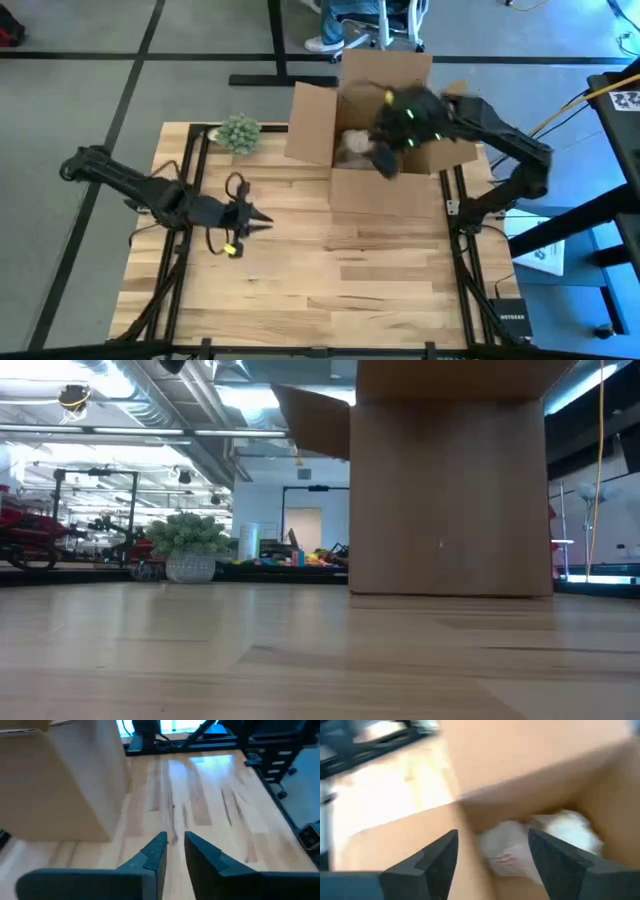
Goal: Wrap mug
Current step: Return to Home Position
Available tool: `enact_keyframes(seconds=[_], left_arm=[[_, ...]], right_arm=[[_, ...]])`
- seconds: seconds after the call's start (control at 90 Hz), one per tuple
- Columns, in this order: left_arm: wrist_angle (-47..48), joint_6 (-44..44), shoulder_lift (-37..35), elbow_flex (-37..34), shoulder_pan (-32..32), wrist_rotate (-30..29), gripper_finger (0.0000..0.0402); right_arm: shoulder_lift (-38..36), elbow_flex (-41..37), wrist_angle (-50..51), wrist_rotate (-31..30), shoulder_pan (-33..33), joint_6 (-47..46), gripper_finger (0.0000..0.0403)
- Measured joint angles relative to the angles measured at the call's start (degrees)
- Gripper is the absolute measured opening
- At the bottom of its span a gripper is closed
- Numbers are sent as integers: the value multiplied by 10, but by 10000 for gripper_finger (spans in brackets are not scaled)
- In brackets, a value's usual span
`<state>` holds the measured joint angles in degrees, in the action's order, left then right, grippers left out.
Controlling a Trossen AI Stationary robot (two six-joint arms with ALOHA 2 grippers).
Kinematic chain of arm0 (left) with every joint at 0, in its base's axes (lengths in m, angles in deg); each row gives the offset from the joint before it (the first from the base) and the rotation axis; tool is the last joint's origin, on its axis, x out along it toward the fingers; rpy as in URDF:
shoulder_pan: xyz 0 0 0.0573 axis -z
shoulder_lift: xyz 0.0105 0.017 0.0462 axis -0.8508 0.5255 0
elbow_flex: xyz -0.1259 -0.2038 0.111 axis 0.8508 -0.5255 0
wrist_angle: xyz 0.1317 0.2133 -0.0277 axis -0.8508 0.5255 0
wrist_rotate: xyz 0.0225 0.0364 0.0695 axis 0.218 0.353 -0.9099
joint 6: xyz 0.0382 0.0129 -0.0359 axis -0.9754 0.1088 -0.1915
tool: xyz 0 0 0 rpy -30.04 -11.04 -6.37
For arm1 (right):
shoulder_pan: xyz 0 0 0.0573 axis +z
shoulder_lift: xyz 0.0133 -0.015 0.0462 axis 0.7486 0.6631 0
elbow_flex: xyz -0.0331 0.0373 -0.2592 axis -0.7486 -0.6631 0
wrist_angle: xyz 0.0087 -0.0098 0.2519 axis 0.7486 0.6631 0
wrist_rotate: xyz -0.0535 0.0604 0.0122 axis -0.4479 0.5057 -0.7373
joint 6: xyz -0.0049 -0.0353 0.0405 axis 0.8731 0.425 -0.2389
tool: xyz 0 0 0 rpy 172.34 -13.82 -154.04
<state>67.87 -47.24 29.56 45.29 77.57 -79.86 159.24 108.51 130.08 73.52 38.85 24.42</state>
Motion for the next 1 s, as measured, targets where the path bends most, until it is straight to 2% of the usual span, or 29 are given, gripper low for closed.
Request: enact_keyframes(seconds=[0.089,0.167,0.333,0.378,0.589,0.678,0.811,0.889,1.0], left_arm=[[7,-11,-16,0,-52,107,11],[9,-26,-22,0,-96,177,3],[16,-40,-26,-2,-163,227,2],[-5,-41,-35,-12,-171,234,1],[-155,-25,-98,-144,-203,249,1],[-180,11,-113,-190,-218,236,1],[-175,89,-118,-226,-229,203,1],[-178,127,-118,-243,-231,203,1],[-203,114,-116,-282,-225,203,1]], right_arm=[[-47,-74,-64,15,58,-9,170],[-95,-154,-136,22,108,-23,130],[-210,-344,-271,12,197,-66,26],[-243,-399,-309,3,217,-82,11],[-377,-641,-541,-21,274,-105,18],[-415,-714,-571,-29,273,-106,10],[-435,-785,-582,-34,273,-143,1],[-436,-820,-646,-34,275,-134,2],[-435,-892,-754,-10,290,-77,5]])
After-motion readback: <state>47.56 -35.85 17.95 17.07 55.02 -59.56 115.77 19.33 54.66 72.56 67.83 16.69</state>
